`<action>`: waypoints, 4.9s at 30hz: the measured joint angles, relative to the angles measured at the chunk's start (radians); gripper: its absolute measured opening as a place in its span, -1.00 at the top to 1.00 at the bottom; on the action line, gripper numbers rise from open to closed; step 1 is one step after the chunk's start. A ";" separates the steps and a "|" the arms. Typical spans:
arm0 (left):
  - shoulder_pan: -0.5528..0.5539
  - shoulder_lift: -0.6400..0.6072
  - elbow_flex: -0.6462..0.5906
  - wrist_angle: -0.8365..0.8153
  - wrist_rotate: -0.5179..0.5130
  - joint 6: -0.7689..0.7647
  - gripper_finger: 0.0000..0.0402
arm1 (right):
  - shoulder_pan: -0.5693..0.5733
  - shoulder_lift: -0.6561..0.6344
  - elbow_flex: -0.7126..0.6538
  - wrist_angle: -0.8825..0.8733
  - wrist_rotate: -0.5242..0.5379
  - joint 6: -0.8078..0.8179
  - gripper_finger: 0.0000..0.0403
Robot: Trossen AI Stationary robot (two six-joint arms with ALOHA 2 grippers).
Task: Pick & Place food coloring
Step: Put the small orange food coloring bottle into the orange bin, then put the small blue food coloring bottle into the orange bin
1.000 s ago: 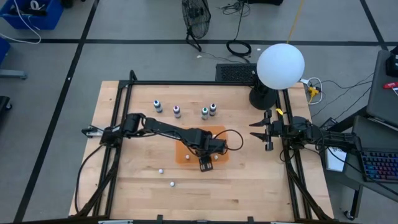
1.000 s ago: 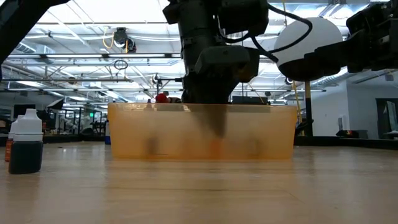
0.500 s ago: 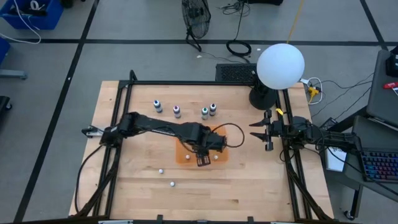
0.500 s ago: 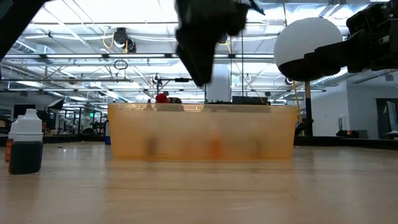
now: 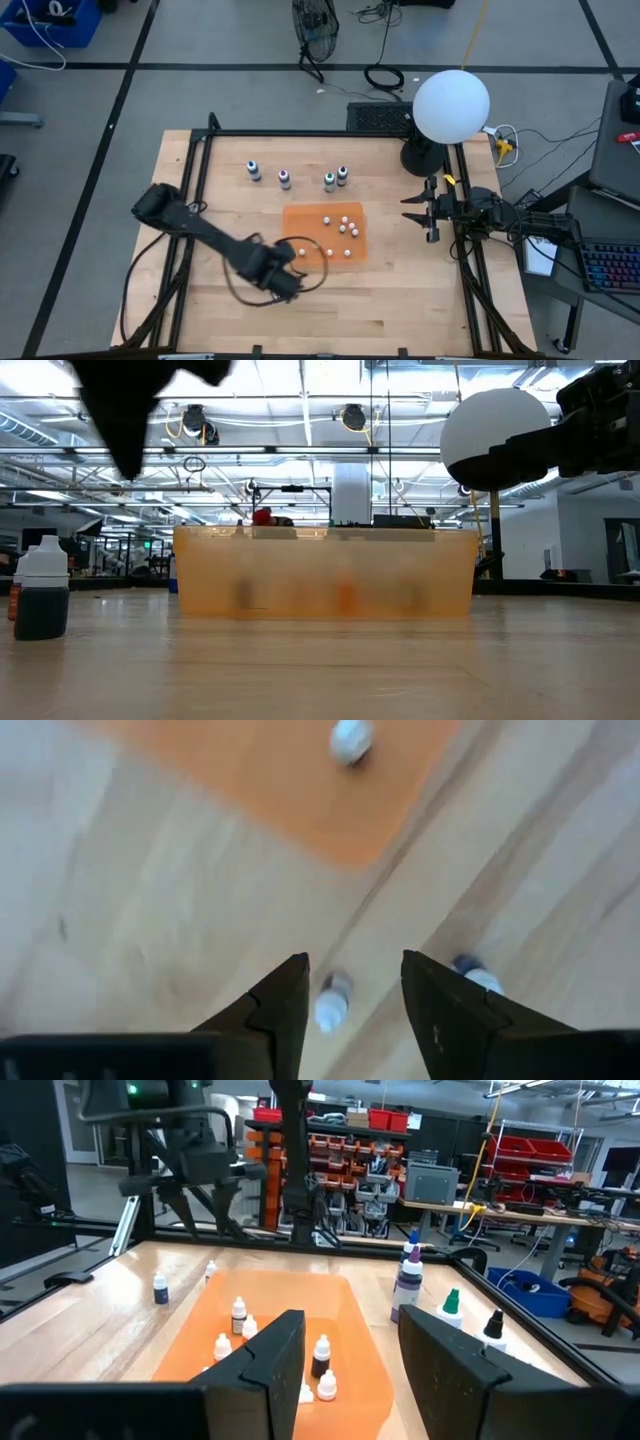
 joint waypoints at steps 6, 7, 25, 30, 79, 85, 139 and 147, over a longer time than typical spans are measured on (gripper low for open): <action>-0.064 -0.096 -0.206 0.141 -0.026 -0.215 0.01 | 0.000 0.000 0.000 0.000 -0.001 0.000 0.24; -0.067 -0.108 -0.234 0.165 -0.027 -0.227 -0.02 | 0.000 0.000 0.000 0.000 -0.001 0.000 0.25; -0.071 -0.141 -0.459 0.391 0.098 -0.318 -0.26 | 0.000 0.000 0.000 0.000 -0.001 0.000 0.26; -0.071 -0.141 -0.467 0.412 0.099 -0.317 -0.26 | 0.000 0.000 0.000 0.000 -0.002 0.000 0.24; -0.039 -0.172 -0.462 0.458 0.098 -0.178 0.66 | 0.000 0.000 0.000 0.000 -0.002 0.000 0.24; 0.040 -0.208 -0.256 0.213 0.024 -0.054 0.66 | 0.000 0.000 0.000 0.000 -0.002 0.000 0.22; 0.325 -0.022 -0.157 0.376 0.152 0.383 -0.08 | 0.000 0.000 0.000 0.000 -0.002 0.000 0.23; 0.241 -0.147 -0.158 0.291 0.259 0.371 0.08 | 0.000 0.001 0.000 0.000 -0.002 0.000 0.23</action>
